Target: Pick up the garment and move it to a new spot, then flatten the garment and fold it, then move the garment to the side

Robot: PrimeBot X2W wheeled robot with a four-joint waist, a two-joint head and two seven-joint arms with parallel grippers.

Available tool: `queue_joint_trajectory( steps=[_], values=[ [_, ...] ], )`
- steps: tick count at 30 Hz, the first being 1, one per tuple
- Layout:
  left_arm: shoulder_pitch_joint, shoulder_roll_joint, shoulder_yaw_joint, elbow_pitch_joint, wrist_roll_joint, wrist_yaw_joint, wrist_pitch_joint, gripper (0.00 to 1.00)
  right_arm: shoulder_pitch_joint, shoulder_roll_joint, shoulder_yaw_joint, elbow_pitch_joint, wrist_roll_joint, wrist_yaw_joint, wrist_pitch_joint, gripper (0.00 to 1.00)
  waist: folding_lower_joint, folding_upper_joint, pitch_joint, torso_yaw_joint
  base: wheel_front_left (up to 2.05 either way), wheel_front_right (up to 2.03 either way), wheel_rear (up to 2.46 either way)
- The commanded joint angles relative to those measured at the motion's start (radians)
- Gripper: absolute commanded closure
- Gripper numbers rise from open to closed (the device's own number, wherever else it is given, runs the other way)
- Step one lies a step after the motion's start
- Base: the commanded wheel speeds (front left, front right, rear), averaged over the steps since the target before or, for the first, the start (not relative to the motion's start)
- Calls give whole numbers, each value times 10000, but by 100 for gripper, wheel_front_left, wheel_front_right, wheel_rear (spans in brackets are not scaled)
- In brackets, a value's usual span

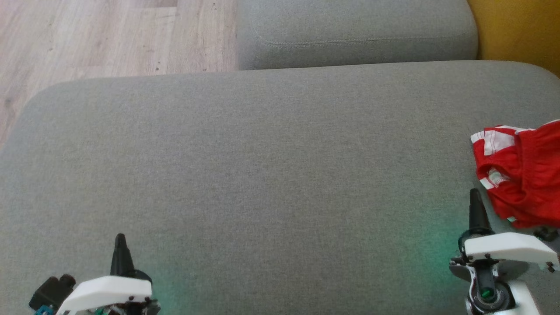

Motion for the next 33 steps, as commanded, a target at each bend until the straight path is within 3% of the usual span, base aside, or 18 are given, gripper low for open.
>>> queue_joint_trajectory(
  steps=[1, 33],
  values=[
    [-594, 30, 290, -366, -274, -70, 67, 100, -212, -44, 77, -438, 281, -4, 107, 100, 0, 0, 1, -6, 0, 0, 0],
    [-785, 39, 812, -824, -3914, -451, 982, 100, -68, -55, -245, -1324, 3787, -6, 1004, 100, -1, 0, 13, -182, 0, 0, 0]
  ],
)
